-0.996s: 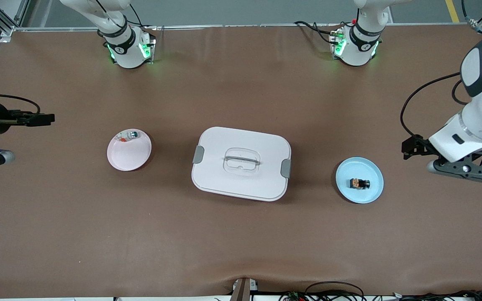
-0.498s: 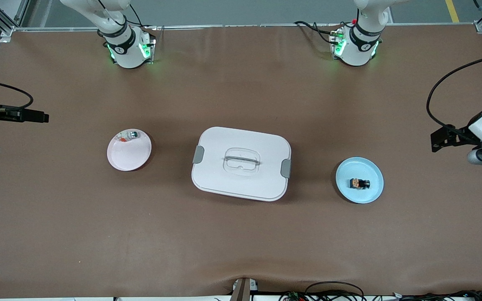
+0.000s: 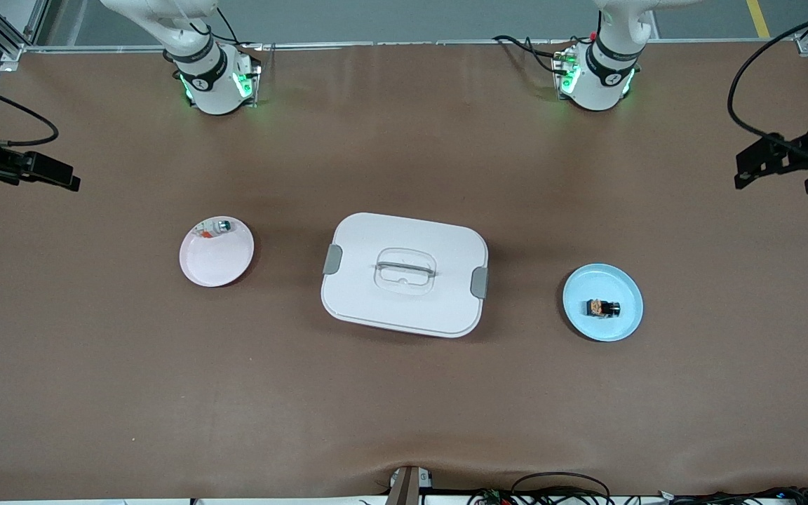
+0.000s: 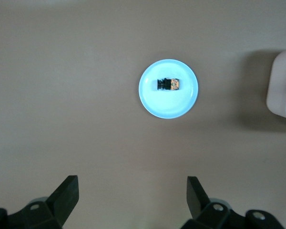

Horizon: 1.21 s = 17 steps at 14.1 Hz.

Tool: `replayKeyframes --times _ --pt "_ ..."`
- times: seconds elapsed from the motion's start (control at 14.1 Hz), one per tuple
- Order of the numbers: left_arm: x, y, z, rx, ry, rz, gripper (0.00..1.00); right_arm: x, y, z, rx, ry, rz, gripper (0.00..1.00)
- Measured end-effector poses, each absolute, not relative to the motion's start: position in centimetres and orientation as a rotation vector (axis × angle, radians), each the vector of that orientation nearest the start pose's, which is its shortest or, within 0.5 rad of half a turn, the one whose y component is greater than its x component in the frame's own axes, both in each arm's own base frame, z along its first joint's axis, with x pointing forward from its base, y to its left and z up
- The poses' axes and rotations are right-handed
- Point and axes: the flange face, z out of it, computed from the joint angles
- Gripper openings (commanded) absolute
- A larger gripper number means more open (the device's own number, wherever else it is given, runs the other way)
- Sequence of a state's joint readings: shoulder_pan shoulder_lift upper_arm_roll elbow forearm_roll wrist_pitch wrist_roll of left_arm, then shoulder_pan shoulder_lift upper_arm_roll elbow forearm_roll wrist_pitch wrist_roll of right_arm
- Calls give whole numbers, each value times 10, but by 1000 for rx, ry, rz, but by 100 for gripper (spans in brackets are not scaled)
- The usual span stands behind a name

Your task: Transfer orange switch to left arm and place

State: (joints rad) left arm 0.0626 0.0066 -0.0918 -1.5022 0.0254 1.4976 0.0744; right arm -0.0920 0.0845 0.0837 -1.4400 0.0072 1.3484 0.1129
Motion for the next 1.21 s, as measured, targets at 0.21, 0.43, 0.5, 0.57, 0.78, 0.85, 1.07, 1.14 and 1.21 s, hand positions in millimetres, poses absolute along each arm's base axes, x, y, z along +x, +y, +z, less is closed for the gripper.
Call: replayKeyframes --times 0.21,0.43,0.5,0.57,0.78,0.85,1.07,1.14,1.21 --pt "532 -15 647 -3122 157 32 100 552 -5 621 -3123 187 233 100" --pt "524 -20 650 -3121 143 26 100 540 11 618 -3133 149 179 100" --pt "523 -20 652 -3121 137 24 100 535 14 618 -3135 142 172 100" --pt "521 -20 652 -3121 127 27 100 531 14 619 -3136 141 169 100" --pt "519 -20 651 -3122 61 56 100 527 12 621 -3136 149 160 100" --pt "518 -20 651 -3122 50 63 100 528 11 621 -3136 151 156 100" --pt "518 -20 651 -3122 47 64 100 529 10 624 -3136 154 117 100" --pt "518 -20 651 -3122 47 64 100 529 10 627 -3136 155 94 100" --pt "518 -20 651 -3122 47 64 100 529 10 631 -3133 156 71 100"
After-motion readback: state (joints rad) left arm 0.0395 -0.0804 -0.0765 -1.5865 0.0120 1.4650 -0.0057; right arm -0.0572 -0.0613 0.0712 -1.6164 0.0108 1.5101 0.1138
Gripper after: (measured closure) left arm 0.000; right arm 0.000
